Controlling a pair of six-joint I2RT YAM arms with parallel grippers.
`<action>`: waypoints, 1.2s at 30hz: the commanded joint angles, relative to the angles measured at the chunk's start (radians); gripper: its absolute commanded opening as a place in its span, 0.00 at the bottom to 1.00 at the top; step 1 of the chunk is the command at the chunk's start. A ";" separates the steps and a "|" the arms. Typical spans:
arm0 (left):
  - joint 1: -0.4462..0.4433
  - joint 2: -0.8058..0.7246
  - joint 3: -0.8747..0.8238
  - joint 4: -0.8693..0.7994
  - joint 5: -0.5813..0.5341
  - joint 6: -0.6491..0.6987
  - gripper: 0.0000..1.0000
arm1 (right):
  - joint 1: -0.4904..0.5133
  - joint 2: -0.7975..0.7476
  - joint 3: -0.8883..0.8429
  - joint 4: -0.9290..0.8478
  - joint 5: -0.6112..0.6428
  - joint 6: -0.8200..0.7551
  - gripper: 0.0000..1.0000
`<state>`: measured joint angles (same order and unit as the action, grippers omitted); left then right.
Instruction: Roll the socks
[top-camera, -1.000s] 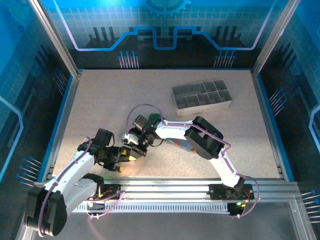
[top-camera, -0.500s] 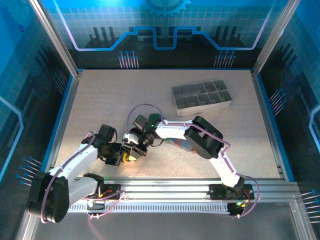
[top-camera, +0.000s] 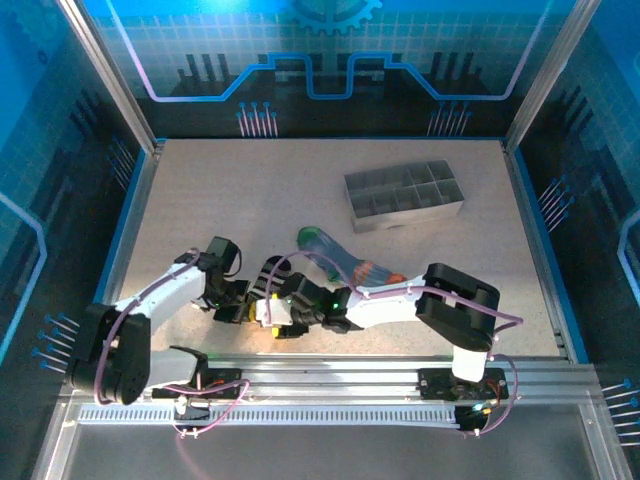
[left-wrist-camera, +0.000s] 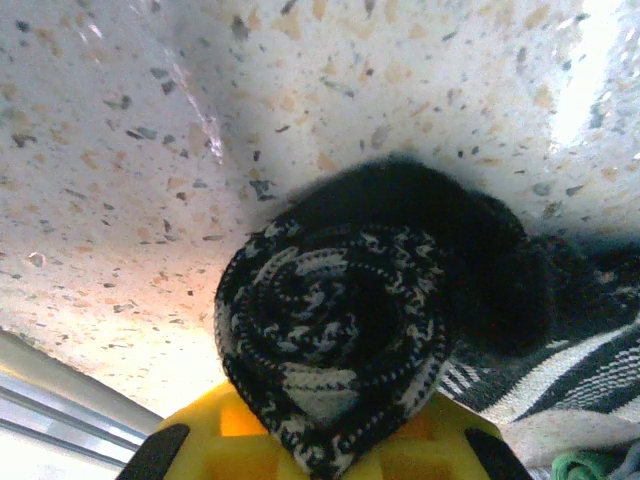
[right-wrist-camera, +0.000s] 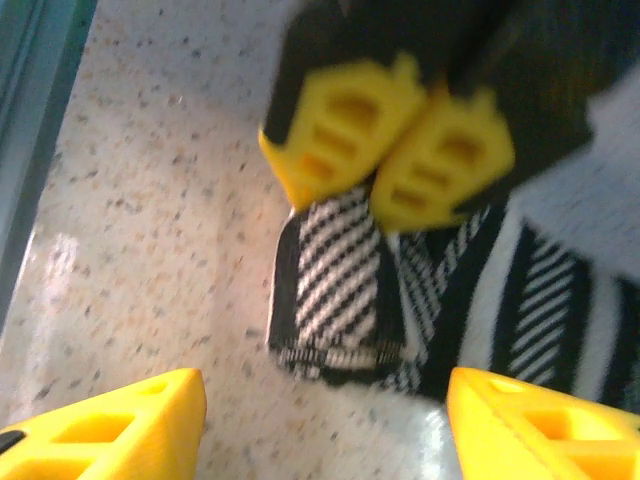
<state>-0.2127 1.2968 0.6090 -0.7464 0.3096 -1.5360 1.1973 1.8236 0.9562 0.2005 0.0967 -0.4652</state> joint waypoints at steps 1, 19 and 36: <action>-0.007 0.068 -0.024 -0.120 -0.083 0.022 0.00 | 0.045 0.028 0.002 0.123 0.203 -0.135 0.64; -0.004 0.101 0.008 -0.097 -0.073 0.043 0.00 | 0.015 0.188 0.164 -0.048 0.181 -0.031 0.16; 0.071 -0.299 0.060 -0.141 -0.103 0.163 0.72 | -0.150 0.271 0.217 -0.341 -0.326 0.282 0.00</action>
<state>-0.1505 1.0576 0.6582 -0.8276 0.1902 -1.4403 1.0821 2.0083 1.1938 0.0704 -0.1505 -0.2764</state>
